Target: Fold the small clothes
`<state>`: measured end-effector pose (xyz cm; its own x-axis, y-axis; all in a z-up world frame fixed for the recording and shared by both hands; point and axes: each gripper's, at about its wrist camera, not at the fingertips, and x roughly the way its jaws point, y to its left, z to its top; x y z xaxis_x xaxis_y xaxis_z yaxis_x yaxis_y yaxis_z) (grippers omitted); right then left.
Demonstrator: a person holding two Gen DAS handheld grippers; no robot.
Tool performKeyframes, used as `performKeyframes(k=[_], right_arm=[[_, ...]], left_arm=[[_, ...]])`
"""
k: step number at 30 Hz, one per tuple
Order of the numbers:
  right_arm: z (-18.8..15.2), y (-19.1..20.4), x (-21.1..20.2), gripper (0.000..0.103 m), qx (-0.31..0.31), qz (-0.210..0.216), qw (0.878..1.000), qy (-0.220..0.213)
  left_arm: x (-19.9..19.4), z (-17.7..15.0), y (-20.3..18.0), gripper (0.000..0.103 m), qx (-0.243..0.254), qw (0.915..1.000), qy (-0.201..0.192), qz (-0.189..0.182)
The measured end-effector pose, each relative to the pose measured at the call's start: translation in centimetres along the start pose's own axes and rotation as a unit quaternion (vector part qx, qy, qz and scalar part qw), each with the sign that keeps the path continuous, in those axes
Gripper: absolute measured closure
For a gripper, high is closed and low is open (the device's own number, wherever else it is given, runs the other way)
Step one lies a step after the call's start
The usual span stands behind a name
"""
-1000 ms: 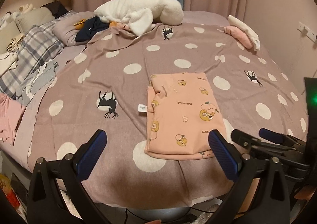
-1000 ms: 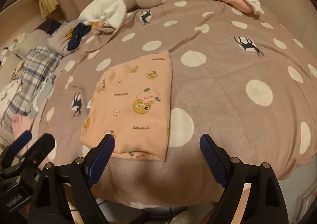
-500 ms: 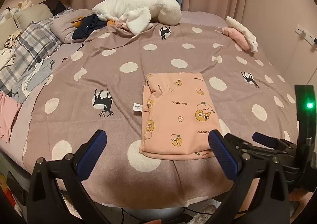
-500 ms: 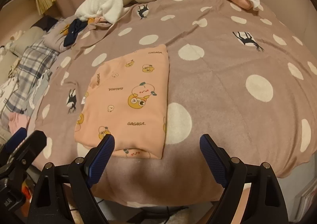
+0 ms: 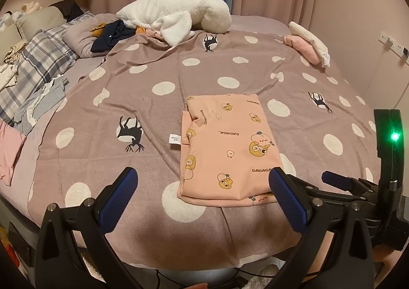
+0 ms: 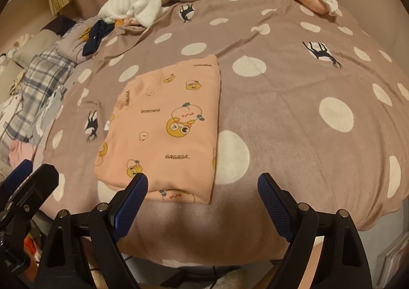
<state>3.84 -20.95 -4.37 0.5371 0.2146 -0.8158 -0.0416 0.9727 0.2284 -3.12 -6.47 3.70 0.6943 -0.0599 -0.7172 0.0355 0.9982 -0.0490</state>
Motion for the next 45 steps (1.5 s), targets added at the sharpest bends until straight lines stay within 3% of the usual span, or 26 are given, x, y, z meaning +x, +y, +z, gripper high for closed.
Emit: performKeyframes(k=[23,27,33,45], right_arm=[[-0.34,0.5,0.41,0.015,-0.012,-0.009,1.0,0.0],[-0.44,0.55,0.47,0.005,-0.015,-0.011,1.0,0.0],[-0.25,0.24,0.38,0.001,-0.005,-0.008,1.0,-0.001],[-0.34,0.27,0.34,0.001,-0.009,-0.008,1.0,-0.001]], left_arm=[[0.18,-0.13,-0.01,0.0,-0.005,1.0,-0.002,0.0],[0.29,-0.16,-0.08,0.0,-0.001,1.0,0.002,0.002],[0.35,-0.16,-0.13,0.0,0.0,1.0,0.003,-0.001],[0.44,-0.27,-0.05,0.0,-0.001,1.0,0.006,-0.001]])
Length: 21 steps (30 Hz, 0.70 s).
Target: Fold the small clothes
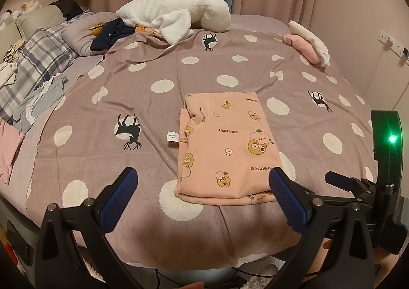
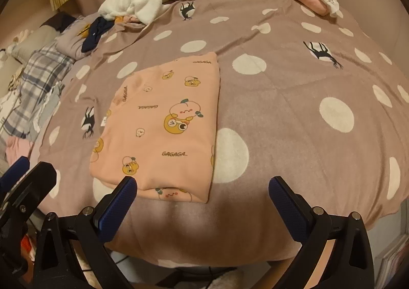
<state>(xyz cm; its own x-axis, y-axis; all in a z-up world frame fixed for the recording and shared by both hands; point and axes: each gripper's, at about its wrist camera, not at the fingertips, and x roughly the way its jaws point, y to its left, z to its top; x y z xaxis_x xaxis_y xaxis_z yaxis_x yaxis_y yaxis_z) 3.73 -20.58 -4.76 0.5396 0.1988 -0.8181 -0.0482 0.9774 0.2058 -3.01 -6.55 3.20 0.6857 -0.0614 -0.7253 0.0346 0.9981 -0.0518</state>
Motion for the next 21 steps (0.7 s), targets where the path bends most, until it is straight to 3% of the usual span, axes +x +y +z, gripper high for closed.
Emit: performKeyframes(k=[21], right_arm=[[0.07,0.05,0.3,0.001,-0.005,-0.006,1.0,0.008]], left_arm=[[0.11,-0.18,0.05,0.0,0.003,1.0,0.005,-0.002]])
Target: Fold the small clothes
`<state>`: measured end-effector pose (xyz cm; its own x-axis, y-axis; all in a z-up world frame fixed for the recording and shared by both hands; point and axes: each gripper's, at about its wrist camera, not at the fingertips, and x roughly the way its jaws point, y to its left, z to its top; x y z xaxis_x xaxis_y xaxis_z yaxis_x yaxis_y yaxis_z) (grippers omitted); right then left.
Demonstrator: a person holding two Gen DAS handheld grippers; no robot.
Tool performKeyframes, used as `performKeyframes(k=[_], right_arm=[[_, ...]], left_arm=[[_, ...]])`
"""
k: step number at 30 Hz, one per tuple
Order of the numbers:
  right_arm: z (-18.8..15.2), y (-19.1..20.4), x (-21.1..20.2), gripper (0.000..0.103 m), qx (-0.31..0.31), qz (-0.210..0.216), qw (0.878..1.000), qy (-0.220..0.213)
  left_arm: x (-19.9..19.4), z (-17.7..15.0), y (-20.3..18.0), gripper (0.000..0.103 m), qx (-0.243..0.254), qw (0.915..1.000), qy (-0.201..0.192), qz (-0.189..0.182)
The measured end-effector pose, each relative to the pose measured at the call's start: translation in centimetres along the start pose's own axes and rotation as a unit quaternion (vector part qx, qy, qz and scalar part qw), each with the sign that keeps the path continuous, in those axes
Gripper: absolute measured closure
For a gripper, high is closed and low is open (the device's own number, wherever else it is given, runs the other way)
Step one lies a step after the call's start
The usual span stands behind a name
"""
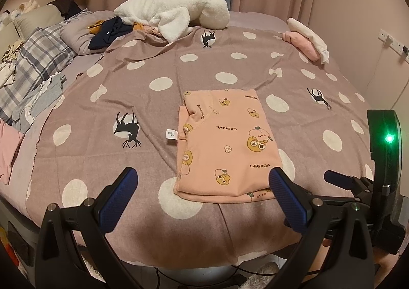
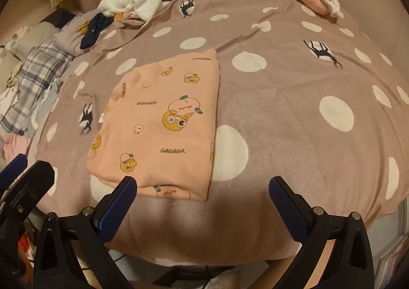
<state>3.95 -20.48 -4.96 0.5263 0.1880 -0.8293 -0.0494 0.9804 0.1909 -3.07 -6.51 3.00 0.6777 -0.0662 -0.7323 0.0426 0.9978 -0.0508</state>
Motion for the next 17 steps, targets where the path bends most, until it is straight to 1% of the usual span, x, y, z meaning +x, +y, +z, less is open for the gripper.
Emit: performKeyframes(k=[17], right_arm=[[-0.09,0.49,0.49,0.001,-0.01,-0.004,1.0,0.011]], left_arm=[[0.35,0.03,0.0,0.0,0.004,1.0,0.007,-0.004]])
